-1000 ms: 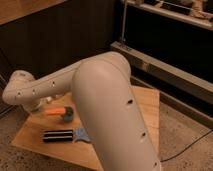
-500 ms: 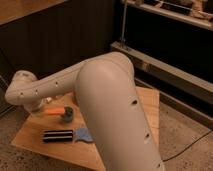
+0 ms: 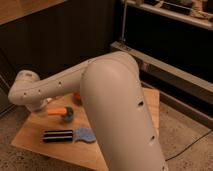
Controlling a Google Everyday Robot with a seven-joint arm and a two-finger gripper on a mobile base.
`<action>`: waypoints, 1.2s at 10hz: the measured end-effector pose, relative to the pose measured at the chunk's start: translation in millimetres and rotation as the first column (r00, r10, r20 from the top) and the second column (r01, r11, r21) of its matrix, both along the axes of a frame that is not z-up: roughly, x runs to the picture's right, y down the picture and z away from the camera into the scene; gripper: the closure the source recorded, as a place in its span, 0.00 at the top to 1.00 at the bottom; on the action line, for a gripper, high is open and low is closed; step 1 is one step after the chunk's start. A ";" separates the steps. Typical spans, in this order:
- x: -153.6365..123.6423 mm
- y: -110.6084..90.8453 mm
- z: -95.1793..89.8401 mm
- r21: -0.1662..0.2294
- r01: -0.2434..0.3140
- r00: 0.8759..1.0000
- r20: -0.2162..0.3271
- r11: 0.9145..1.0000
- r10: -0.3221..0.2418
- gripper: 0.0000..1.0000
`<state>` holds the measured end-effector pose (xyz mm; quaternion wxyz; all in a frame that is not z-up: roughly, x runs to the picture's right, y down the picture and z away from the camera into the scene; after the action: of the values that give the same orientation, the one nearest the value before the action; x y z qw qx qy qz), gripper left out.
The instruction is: Place the pepper in the ceramic cup
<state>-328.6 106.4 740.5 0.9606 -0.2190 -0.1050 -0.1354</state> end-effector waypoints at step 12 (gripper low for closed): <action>7.5 3.5 3.8 -0.013 -0.057 0.998 0.026 0.998 0.057 0.09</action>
<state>-321.1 109.9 744.3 0.9612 -0.2198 -0.1247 -0.1103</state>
